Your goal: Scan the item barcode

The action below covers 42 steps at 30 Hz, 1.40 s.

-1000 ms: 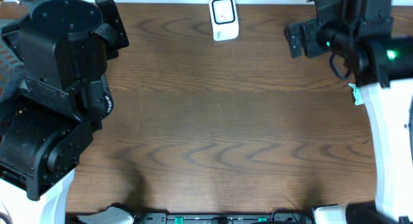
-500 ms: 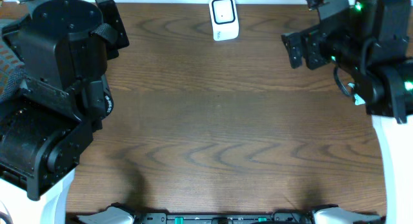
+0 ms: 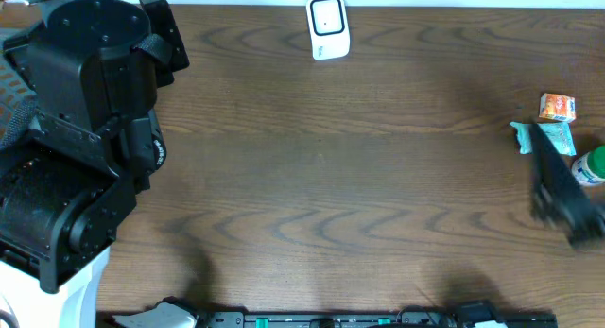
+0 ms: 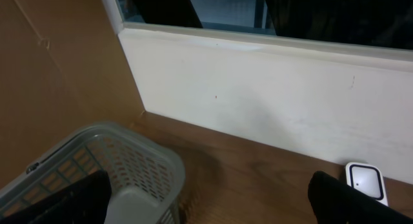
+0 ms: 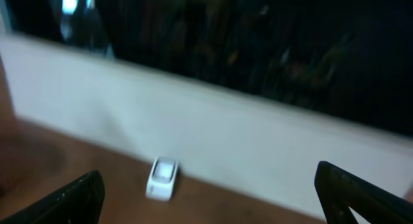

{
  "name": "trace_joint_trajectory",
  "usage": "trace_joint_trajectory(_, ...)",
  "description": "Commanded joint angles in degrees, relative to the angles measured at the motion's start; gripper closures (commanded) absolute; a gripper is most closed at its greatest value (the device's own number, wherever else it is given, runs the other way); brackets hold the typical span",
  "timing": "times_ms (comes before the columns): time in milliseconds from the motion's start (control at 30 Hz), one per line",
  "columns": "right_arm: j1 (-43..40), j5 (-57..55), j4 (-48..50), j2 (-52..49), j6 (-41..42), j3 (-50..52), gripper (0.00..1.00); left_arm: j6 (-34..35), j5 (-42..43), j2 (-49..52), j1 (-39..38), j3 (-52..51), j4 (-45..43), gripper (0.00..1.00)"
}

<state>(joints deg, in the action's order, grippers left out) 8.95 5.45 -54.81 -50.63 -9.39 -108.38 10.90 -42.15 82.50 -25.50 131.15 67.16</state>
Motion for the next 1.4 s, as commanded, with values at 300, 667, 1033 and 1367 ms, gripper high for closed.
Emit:
trace_joint_trajectory(300, -7.21, 0.79, 0.48, 18.95, 2.12, 3.45, 0.01, 0.74, -0.33, -0.52, 0.35, 0.31, 0.13, 0.02)
trace_joint_trajectory(667, -7.78, 1.33, 14.49, 37.62, 2.10, 23.19, 0.01, 0.74, -0.33, -0.52, 0.35, 0.31, 0.13, 0.02)
trace_joint_trajectory(1033, -10.14, 1.51, 37.16, 50.12, 4.74, 56.15, 0.01, 0.74, -0.33, -0.52, 0.35, 0.31, 0.13, 0.02)
trace_joint_trajectory(1367, -10.25, -2.23, 55.19, 50.27, 13.16, 81.05, 0.01, 0.74, -0.33, -0.52, 0.35, 0.31, 0.13, 0.02)
